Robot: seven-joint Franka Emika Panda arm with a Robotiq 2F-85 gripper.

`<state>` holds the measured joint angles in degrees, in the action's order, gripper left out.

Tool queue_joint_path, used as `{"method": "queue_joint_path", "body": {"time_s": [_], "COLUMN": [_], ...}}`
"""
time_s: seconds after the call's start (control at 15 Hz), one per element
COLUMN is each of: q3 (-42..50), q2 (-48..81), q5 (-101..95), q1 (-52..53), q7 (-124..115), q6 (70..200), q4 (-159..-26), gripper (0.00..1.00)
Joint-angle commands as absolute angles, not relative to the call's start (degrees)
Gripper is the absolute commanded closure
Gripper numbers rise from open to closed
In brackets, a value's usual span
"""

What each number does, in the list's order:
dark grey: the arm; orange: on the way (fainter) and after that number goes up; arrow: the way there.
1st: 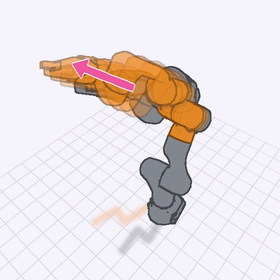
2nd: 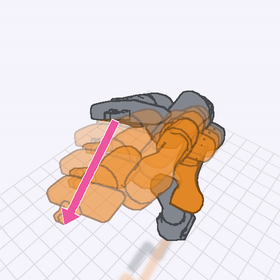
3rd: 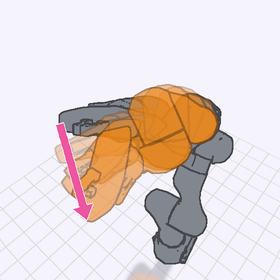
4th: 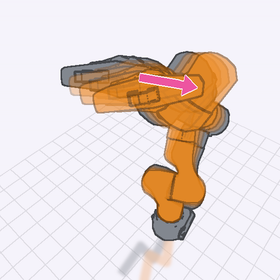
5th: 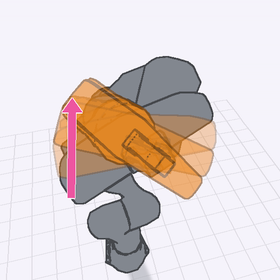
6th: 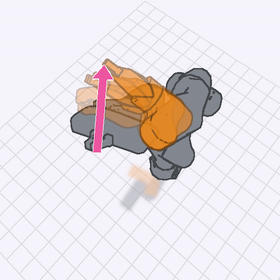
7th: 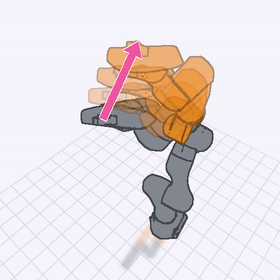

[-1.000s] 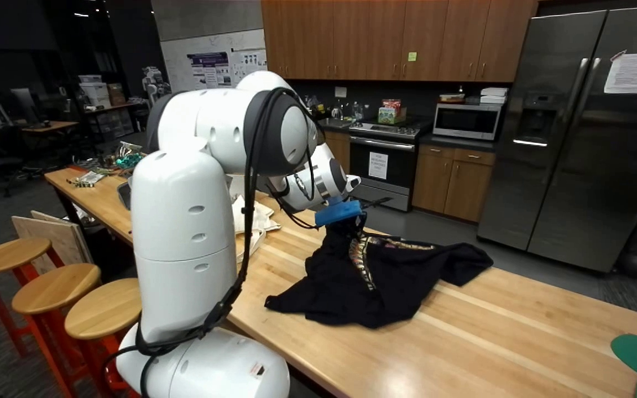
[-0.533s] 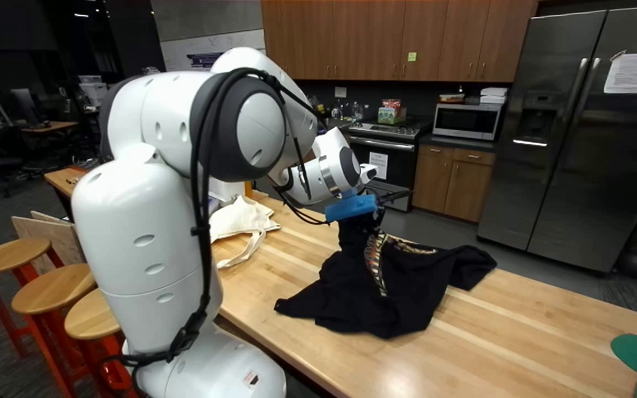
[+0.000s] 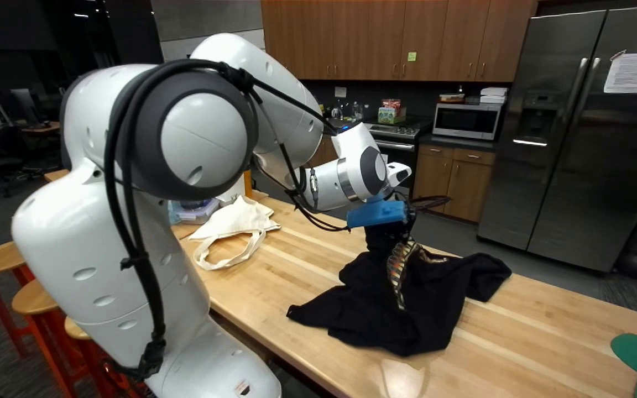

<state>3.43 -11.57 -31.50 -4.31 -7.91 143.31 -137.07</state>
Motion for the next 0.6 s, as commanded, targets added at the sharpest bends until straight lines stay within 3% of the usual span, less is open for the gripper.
{"method": "queue_joint_path", "body": {"time_s": [0.0,0.53], "q3": [5.7,13.3], "q2": [-16.1,-16.1], "q5": [-31.0,-27.6], "q1": [-7.9,-14.2], "q7": [-3.7,7.5], "q6": [145.7,150.9], "q4": [-140.3,-140.6], "gripper": [0.97,0.97]}}
